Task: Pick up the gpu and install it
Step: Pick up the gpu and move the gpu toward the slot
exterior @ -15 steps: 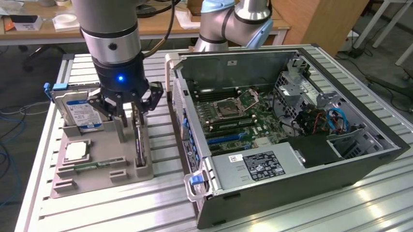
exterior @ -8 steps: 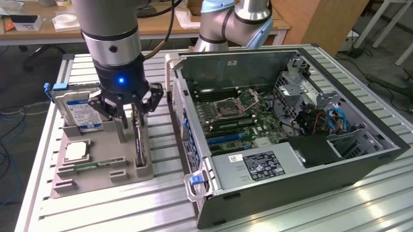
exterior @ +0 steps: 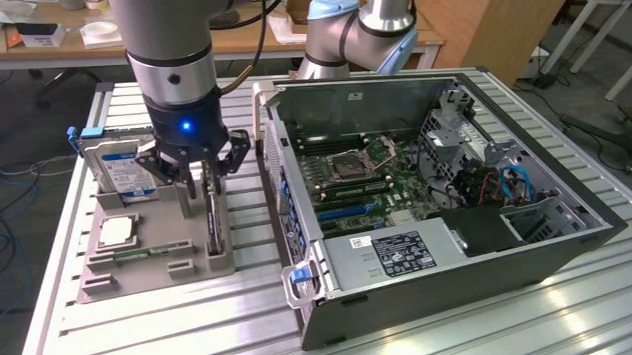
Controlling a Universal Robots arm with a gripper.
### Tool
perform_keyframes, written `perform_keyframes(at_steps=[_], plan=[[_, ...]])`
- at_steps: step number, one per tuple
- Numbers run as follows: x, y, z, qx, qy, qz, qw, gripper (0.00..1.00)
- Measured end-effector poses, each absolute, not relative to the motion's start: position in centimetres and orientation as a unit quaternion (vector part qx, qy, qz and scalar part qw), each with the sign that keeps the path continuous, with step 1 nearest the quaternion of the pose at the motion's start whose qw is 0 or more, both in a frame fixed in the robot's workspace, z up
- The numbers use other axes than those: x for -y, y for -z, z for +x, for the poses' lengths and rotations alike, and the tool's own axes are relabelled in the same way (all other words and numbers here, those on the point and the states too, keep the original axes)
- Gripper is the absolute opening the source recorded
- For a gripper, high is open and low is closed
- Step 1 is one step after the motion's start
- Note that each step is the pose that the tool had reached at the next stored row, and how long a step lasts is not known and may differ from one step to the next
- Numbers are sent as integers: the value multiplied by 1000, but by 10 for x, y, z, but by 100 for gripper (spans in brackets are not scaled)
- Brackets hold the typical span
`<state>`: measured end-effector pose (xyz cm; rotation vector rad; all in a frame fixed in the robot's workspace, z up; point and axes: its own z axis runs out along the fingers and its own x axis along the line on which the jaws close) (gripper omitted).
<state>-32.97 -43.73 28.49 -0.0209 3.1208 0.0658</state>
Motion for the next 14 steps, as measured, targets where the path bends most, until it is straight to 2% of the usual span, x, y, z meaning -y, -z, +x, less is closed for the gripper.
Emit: perform_keyframes(at_steps=[14], plan=[[438, -277, -330, -1000, -21, -7, 10, 42]])
